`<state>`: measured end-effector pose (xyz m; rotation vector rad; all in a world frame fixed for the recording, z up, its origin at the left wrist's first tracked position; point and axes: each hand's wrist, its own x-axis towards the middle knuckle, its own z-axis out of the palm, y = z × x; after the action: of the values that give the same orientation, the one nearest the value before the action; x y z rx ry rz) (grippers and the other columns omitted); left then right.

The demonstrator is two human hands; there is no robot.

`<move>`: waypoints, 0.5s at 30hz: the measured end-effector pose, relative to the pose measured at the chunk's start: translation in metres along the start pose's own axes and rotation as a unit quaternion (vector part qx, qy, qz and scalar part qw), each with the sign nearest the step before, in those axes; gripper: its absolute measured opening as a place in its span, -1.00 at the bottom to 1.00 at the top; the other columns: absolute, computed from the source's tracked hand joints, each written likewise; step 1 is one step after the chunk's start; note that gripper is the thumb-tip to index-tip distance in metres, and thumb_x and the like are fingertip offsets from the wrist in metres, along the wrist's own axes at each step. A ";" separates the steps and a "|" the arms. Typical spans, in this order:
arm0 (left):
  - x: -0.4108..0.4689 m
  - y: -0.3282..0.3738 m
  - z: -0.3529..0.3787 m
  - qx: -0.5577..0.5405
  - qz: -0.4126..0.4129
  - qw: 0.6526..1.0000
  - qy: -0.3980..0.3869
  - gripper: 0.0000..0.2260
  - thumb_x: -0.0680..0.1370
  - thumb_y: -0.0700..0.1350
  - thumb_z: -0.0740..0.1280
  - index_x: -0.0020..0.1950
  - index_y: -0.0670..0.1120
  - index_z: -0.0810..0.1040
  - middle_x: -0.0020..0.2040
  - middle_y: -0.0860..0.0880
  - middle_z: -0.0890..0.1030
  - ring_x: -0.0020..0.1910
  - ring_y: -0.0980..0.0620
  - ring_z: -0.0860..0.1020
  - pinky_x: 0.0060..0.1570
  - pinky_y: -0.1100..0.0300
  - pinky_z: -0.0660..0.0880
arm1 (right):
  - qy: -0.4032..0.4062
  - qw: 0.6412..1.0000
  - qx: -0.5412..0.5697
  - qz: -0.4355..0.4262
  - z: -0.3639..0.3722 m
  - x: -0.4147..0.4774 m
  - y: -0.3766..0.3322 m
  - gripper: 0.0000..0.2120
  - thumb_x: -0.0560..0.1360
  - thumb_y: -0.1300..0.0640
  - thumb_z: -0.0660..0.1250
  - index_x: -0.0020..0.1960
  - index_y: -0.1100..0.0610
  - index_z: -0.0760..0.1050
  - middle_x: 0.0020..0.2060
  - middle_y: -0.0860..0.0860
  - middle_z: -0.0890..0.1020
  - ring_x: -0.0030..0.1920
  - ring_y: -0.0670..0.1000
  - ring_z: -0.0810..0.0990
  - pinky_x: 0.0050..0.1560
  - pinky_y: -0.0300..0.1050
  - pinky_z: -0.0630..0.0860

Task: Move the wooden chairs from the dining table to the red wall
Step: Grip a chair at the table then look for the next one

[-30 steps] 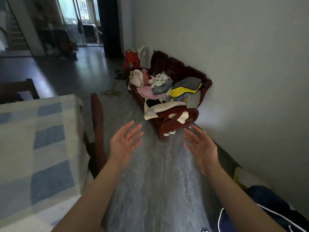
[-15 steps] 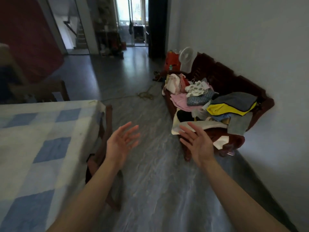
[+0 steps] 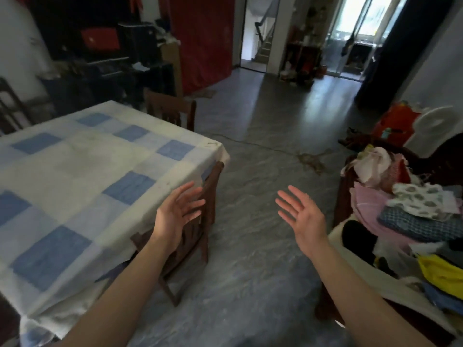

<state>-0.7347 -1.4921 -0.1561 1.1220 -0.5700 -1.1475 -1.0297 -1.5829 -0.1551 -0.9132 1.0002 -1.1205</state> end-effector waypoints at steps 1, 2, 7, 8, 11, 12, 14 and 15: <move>0.008 -0.004 -0.005 0.000 0.009 1.000 0.015 -0.64 0.71 0.02 0.07 0.34 -0.01 0.58 0.28 -0.07 0.68 0.12 -0.11 0.65 0.18 -0.06 0.47 | -0.014 1.000 -0.010 0.007 0.005 0.018 0.004 -0.59 0.71 -0.06 0.05 0.40 0.05 0.52 0.27 0.07 0.68 0.28 0.07 0.65 0.29 0.08 0.49; 0.017 -0.009 -0.010 -0.001 0.017 0.999 0.032 -0.64 0.71 0.03 0.07 0.35 -0.01 0.58 0.28 -0.06 0.68 0.12 -0.10 0.66 0.18 -0.06 0.46 | -0.029 0.999 -0.022 0.014 0.010 0.036 0.009 -0.60 0.71 -0.05 0.06 0.40 0.05 0.52 0.25 0.07 0.69 0.27 0.07 0.65 0.28 0.08 0.49; 0.049 -0.021 -0.028 -0.009 0.037 0.993 0.112 -0.62 0.72 0.05 0.07 0.37 -0.01 0.57 0.29 -0.03 0.68 0.23 -0.17 0.63 0.18 -0.05 0.48 | -0.100 0.990 -0.090 0.042 0.044 0.106 0.021 -0.60 0.71 -0.07 0.07 0.39 0.04 0.53 0.22 0.03 0.71 0.23 0.03 0.68 0.26 0.06 0.51; 0.051 -0.022 -0.030 -0.010 0.045 0.990 0.130 -0.63 0.72 0.05 0.07 0.36 0.00 0.58 0.29 -0.03 0.68 0.23 -0.17 0.64 0.15 -0.04 0.48 | -0.117 0.986 -0.107 0.044 0.051 0.119 0.022 -0.59 0.71 -0.07 0.07 0.40 0.05 0.53 0.23 0.03 0.71 0.23 0.03 0.68 0.26 0.07 0.51; 0.052 -0.020 -0.039 -0.004 0.070 0.982 0.178 -0.63 0.71 0.04 0.07 0.36 -0.02 0.57 0.28 -0.03 0.69 0.17 -0.15 0.67 0.12 -0.03 0.49 | -0.160 0.977 -0.134 0.046 0.073 0.160 0.024 -0.58 0.72 -0.06 0.05 0.40 0.06 0.53 0.22 0.03 0.71 0.23 0.04 0.68 0.26 0.07 0.51; 0.051 -0.019 -0.042 0.000 0.076 0.978 0.193 -0.64 0.70 0.04 0.09 0.35 -0.03 0.57 0.27 -0.03 0.70 0.14 -0.11 0.68 0.13 -0.04 0.49 | -0.172 0.974 -0.141 0.047 0.081 0.172 0.026 -0.58 0.72 -0.06 0.04 0.40 0.06 0.53 0.21 0.02 0.72 0.22 0.03 0.68 0.25 0.07 0.51; 0.045 -0.015 -0.050 0.009 0.092 0.970 0.227 -0.63 0.65 0.09 0.14 0.33 -0.03 0.58 0.25 -0.02 0.70 0.10 -0.08 0.69 0.12 -0.04 0.52 | -0.198 0.967 -0.155 0.048 0.094 0.192 0.030 -0.60 0.72 -0.05 0.04 0.37 0.04 0.55 0.19 0.00 0.73 0.21 0.02 0.68 0.25 0.06 0.52; 0.041 -0.012 -0.054 0.013 0.101 0.964 0.246 -0.61 0.61 0.11 0.17 0.31 -0.03 0.58 0.24 -0.02 0.71 0.10 -0.10 0.69 0.12 -0.04 0.54 | -0.212 0.962 -0.164 0.047 0.101 0.202 0.034 -0.61 0.72 -0.05 0.05 0.35 0.02 0.56 0.18 -0.01 0.73 0.21 0.01 0.68 0.25 0.06 0.52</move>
<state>-0.6800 -1.5085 -0.1949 1.2833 -0.3001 -0.6516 -0.8968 -1.7658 -0.1907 -1.2936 0.8714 -0.6452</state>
